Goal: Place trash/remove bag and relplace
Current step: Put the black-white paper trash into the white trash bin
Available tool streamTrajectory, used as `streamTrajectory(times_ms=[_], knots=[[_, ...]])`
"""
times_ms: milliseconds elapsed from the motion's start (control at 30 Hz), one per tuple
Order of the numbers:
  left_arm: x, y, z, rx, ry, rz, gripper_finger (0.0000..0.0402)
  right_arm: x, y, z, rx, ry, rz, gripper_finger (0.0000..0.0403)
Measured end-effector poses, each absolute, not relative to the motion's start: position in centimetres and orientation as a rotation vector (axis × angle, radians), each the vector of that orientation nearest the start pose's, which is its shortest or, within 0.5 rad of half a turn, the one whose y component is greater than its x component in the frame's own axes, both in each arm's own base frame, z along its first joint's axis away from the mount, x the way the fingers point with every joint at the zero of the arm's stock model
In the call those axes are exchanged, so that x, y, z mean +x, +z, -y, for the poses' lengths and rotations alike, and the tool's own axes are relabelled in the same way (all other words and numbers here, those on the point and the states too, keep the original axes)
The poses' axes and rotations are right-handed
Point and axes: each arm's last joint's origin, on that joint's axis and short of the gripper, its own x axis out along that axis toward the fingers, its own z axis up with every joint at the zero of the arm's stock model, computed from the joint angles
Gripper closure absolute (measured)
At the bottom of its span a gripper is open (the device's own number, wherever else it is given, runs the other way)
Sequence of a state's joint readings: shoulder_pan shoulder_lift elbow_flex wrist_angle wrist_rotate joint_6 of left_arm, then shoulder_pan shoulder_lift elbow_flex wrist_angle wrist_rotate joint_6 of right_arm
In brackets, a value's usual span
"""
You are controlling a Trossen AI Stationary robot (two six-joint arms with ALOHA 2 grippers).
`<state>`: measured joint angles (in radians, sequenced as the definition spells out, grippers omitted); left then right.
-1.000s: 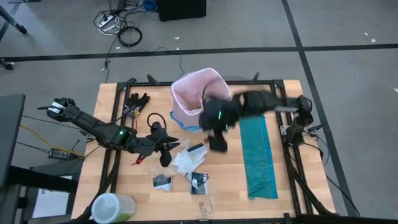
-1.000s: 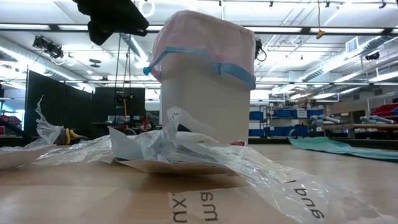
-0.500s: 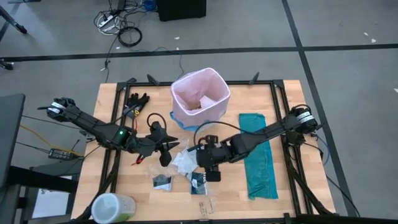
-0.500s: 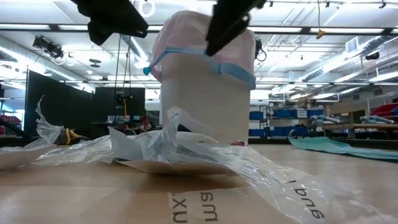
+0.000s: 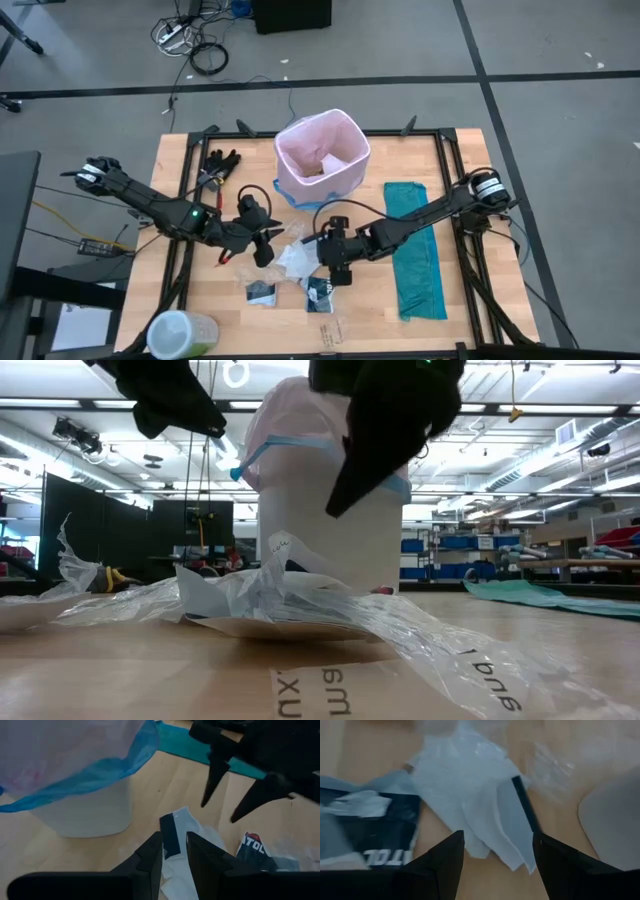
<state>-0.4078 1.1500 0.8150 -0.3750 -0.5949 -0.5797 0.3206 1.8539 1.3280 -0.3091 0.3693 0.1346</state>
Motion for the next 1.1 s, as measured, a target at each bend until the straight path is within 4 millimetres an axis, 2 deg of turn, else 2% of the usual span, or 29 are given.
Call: streamTrajectory(times_ms=[367,700,1100], knots=[[21.9,26.0,7.7,-0.214,0.352,-0.555,0.0305,37.8,19.4,-11.1,-0.155,-0.141,-0.774,0.0181],[21.9,26.0,7.7,-0.212,0.351,-0.556,0.0305,38.0,18.4,-9.1,-0.145,-0.191,-0.753,0.0181],[21.9,26.0,7.7,-0.211,0.351,-0.556,0.0305,37.8,18.1,-9.4,-0.171,-0.153,-0.767,0.0181]])
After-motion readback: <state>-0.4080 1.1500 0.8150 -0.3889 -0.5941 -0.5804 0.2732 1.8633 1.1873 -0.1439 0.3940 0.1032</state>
